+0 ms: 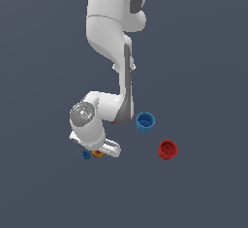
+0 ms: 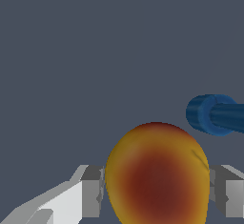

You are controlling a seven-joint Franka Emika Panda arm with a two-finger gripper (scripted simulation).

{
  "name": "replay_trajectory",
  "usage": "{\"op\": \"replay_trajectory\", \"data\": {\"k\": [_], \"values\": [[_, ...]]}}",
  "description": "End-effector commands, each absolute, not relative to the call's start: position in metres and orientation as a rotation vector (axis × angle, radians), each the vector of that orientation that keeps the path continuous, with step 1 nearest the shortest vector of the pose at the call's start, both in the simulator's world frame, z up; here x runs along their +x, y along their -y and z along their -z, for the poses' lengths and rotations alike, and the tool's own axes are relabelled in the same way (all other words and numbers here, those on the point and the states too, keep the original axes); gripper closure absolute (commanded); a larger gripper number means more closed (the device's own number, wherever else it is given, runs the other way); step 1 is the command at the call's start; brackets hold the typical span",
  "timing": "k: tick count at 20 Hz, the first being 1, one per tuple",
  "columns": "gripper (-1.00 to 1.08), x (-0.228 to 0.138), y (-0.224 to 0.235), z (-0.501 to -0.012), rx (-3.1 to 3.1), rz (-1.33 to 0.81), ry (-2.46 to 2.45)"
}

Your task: Pick up a designated object from a clutter of objects.

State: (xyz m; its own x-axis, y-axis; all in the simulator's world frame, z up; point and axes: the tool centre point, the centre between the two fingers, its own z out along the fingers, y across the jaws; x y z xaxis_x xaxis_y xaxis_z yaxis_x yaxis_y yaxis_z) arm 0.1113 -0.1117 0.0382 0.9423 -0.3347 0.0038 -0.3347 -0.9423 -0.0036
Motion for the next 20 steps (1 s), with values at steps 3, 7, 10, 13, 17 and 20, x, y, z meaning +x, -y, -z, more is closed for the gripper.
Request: {"op": "replay_trajectory", "data": {"k": [3, 7, 10, 13, 17, 20], "values": [[1.08, 0.109, 0.114, -0.043, -3.093, 0.008, -0.534], [1.08, 0.103, 0.117, -0.055, -3.093, 0.008, -0.534], [1.08, 0.096, 0.122, -0.068, -3.093, 0.007, -0.535], [1.08, 0.086, 0.128, -0.086, -3.093, 0.007, -0.535], [1.08, 0.071, 0.138, -0.115, -3.092, 0.006, -0.536], [1.08, 0.057, 0.147, -0.142, -3.092, 0.005, -0.537]]}}
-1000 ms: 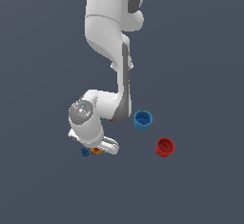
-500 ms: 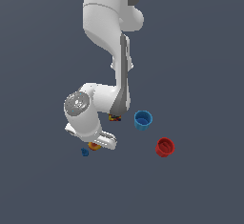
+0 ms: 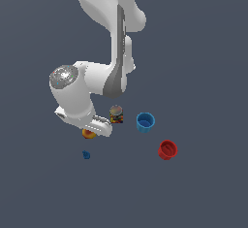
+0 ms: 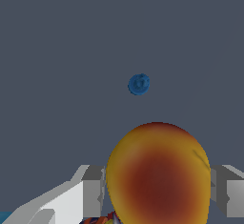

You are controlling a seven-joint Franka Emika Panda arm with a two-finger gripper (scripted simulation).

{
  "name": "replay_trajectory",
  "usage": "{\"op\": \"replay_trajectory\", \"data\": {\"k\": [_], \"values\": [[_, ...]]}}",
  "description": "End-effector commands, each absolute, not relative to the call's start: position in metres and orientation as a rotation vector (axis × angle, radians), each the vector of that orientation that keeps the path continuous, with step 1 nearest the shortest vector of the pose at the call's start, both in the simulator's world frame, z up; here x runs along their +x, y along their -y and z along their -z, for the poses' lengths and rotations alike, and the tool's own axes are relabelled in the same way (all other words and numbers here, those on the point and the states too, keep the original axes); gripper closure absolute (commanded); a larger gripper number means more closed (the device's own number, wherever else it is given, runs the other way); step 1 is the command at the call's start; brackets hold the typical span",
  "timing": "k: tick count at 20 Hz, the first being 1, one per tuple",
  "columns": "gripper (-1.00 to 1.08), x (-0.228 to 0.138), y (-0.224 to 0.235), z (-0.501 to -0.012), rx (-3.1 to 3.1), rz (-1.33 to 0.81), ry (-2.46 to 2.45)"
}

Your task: Pick up a designated object from a clutter of objects.

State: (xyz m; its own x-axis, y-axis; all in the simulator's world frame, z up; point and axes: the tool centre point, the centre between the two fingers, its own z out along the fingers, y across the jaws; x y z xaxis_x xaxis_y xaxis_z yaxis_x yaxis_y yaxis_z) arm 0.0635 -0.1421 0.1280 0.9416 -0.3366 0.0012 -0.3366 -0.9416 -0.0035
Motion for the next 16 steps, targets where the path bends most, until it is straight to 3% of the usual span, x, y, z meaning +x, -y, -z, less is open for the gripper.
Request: {"op": "replay_trajectory", "data": {"k": [1, 16], "values": [[1.08, 0.052, 0.150, -0.151, -3.092, 0.005, -0.537], [1.08, -0.019, 0.199, -0.295, -3.092, 0.002, -0.542]]}}
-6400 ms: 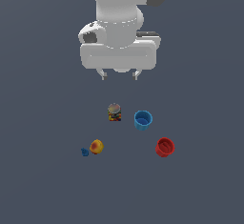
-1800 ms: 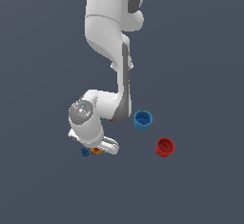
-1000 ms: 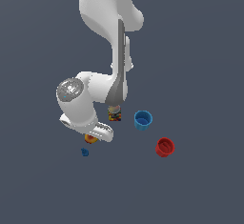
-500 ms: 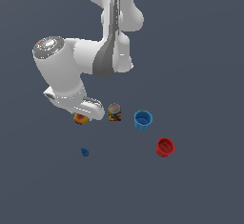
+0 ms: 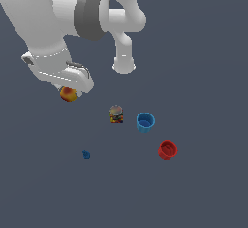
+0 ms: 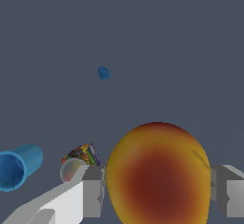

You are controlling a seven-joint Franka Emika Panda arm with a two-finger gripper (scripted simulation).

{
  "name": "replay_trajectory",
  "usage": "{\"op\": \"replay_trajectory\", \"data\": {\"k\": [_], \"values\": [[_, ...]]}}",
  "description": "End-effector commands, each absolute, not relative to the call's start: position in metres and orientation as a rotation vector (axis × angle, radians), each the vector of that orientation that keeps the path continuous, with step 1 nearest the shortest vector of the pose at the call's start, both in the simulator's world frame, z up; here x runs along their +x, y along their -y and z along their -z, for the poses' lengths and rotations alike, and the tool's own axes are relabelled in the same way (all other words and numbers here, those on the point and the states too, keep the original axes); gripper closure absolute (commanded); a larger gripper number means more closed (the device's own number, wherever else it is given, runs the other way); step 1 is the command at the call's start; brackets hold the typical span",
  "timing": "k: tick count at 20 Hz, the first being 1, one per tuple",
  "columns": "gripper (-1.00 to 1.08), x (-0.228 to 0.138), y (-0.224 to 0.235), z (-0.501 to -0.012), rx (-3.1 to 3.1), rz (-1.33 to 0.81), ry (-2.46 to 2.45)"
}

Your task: Pick up a designated object from a clutter of objects.

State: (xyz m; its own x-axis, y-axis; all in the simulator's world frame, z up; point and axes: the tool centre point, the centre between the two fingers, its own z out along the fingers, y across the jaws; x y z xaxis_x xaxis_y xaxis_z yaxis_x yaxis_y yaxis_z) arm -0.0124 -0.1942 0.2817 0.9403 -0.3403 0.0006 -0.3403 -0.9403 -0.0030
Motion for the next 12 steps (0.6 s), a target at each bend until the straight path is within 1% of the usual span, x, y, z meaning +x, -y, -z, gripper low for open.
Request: {"op": "replay_trajectory", "data": {"k": [1, 7, 12], "values": [[1.08, -0.023, 0.201, -0.304, -3.092, 0.002, -0.542], [1.08, -0.040, 0.215, -0.343, -3.093, 0.000, -0.543], [1.08, -0.047, 0.221, -0.361, -3.094, 0.000, -0.543]]}}
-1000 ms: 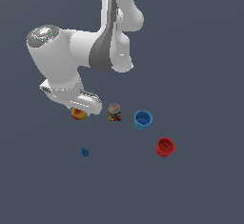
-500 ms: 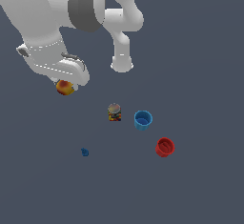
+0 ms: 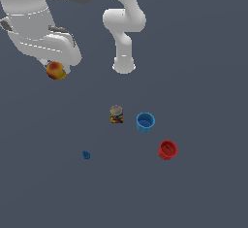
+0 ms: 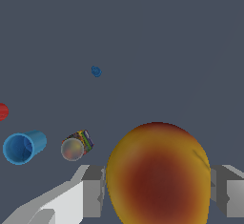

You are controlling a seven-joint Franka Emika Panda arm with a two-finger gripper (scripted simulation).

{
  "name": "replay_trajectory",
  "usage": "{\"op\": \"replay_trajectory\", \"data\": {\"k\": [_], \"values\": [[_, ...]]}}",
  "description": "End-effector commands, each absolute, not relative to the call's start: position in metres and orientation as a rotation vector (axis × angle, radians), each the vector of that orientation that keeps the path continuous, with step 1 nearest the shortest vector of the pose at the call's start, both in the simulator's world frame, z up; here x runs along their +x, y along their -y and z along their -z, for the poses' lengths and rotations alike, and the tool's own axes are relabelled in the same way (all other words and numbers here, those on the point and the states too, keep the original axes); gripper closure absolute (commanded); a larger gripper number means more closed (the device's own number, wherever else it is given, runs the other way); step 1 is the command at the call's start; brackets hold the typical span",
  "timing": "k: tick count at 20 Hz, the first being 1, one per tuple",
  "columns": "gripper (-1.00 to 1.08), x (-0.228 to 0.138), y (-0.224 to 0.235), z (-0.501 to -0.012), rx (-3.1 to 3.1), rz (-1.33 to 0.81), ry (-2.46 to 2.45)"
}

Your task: Pick up a designated object from a clutter of objects.

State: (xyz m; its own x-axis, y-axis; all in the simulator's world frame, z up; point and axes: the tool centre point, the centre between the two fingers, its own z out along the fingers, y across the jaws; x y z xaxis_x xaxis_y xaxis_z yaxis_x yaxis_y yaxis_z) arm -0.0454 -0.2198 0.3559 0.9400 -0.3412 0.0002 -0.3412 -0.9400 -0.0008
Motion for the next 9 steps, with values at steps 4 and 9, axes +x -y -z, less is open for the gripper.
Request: {"op": "replay_trajectory", "data": {"k": [4, 9], "values": [[1.08, -0.0484, 0.2228, -0.3650, -3.094, 0.000, -0.543], [1.08, -0.0460, 0.2219, -0.3613, -3.094, 0.000, -0.543]]}}
